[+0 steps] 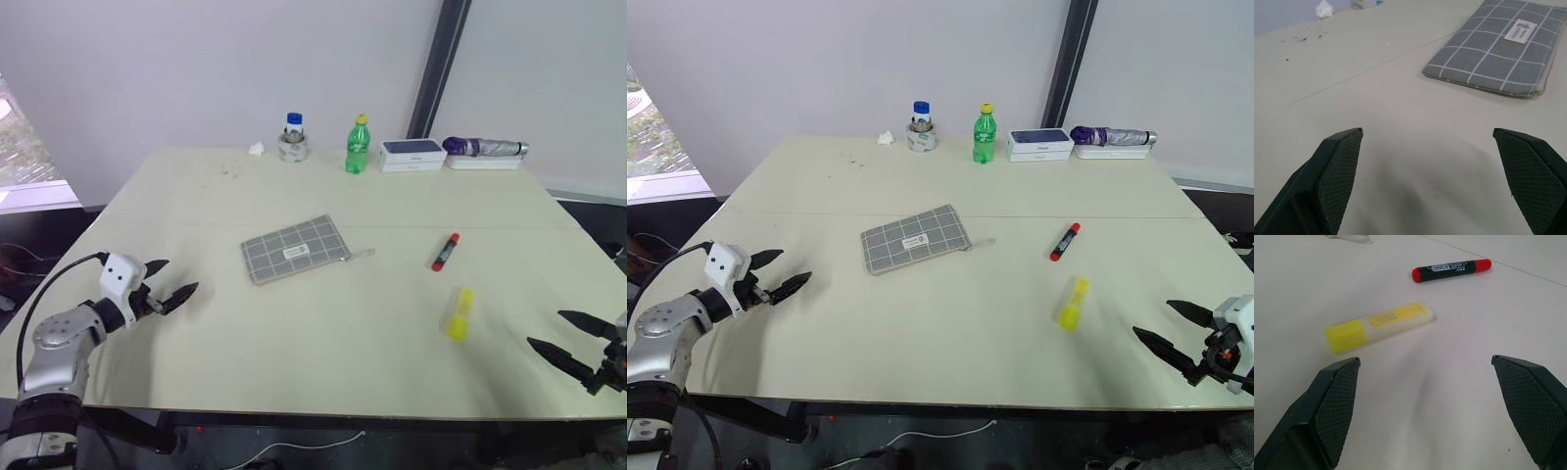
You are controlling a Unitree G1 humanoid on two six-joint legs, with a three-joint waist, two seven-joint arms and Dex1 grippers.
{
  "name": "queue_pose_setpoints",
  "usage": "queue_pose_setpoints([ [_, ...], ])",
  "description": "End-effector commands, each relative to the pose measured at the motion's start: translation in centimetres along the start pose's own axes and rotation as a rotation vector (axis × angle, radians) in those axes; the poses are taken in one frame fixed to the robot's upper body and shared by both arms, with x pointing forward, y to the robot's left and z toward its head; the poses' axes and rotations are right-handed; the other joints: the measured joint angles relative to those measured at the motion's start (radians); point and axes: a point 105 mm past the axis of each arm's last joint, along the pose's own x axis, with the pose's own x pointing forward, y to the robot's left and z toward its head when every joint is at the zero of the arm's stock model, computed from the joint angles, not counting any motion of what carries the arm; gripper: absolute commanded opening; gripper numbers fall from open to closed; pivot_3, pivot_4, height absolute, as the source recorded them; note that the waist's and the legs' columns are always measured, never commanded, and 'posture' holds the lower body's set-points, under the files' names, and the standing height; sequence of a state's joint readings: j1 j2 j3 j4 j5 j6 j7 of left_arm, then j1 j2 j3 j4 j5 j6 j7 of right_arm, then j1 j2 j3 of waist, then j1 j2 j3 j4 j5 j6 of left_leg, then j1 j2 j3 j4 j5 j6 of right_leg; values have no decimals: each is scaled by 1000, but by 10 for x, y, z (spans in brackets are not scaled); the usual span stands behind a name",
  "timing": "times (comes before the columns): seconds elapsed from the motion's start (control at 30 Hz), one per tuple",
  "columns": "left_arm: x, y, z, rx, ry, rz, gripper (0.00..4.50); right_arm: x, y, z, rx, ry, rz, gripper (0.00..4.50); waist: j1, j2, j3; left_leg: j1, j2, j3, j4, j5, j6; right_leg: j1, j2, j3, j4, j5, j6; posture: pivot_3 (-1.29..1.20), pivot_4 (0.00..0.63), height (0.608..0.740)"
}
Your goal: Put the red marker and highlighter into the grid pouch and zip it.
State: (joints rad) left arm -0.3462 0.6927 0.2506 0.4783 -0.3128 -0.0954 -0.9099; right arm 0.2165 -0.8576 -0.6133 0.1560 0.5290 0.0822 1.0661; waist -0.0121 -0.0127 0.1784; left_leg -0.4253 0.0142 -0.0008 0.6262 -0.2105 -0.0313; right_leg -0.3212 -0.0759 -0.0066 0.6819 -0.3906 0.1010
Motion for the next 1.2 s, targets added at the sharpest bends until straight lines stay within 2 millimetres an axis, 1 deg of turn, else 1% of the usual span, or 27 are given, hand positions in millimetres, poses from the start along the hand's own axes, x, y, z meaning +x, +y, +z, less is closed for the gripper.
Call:
queue_pose_setpoints([
  [0.03,-3,2,12,64,-40,10,4500,1,0,9,-44,-29,-5,4463,0,0,0,0,0,0,0,0,0,0,0,0,0,0,0,0,150,740],
  [0.13,-4,-4,15,79,-64,-33,4500,3,1,8,-54,-24,-2,4463,0,0,0,0,0,0,0,0,0,0,0,0,0,0,0,0,150,740],
  [0.2,-3,-2,14,95,-46,-29,4500,5,1,9,-59,-26,1,4463,0,0,0,0,0,0,0,0,0,0,0,0,0,0,0,0,150,740],
  [0.33,-6,0,20,128,-89,-28,4500,6,2,10,-62,-26,7,4463,2,0,0,0,0,0,0,0,0,0,0,0,0,0,0,0,150,740],
  [0.43,-9,3,18,142,-87,-13,4500,5,1,9,-62,-20,5,4463,0,0,0,0,0,0,0,0,0,0,0,0,0,0,0,0,150,740],
  [0.57,-9,-2,14,157,-60,-33,4500,4,0,8,-62,-13,3,4463,0,0,0,0,0,0,0,0,0,0,0,0,0,0,0,0,150,740],
  [0.67,-2,-5,29,173,-107,-38,4500,6,-1,8,-66,-13,3,4463,1,0,0,0,0,0,0,0,0,0,0,0,0,0,0,0,150,740],
  [0.73,0,-4,34,191,-109,-38,4500,9,-4,7,-93,-7,-17,4463,1,0,0,0,0,0,0,0,0,0,-1,0,0,0,0,0,150,740],
  [0.87,-7,3,26,226,-58,-25,4500,13,-8,5,-97,2,-31,4463,-1,0,0,0,0,0,0,0,0,0,1,0,0,0,0,0,150,740],
  [0.97,-13,6,17,260,-26,-15,4500,15,-12,2,-153,30,-67,4463,-2,0,0,0,0,1,-1,0,0,-1,1,0,0,0,0,0,150,740],
  [1.03,-13,5,18,314,-33,-15,4500,17,-11,3,-170,24,-71,4463,-2,0,0,0,0,1,-1,0,0,-1,1,0,0,0,0,0,150,740],
  [1.1,-10,6,14,414,3,-17,4500,28,-7,14,-189,-6,-71,4463,-1,0,0,0,0,1,-1,0,0,-1,1,0,0,0,0,0,150,740],
  [1.13,-7,13,16,427,1,29,4500,38,-6,23,-182,-51,-84,4463,-1,0,0,0,0,1,-1,0,0,-1,0,0,0,0,0,0,150,740],
  [1.2,-3,23,20,422,-15,100,4500,50,-3,36,-172,-107,-100,4463,-1,0,0,0,0,0,0,0,0,0,1,0,1,0,0,0,150,740],
])
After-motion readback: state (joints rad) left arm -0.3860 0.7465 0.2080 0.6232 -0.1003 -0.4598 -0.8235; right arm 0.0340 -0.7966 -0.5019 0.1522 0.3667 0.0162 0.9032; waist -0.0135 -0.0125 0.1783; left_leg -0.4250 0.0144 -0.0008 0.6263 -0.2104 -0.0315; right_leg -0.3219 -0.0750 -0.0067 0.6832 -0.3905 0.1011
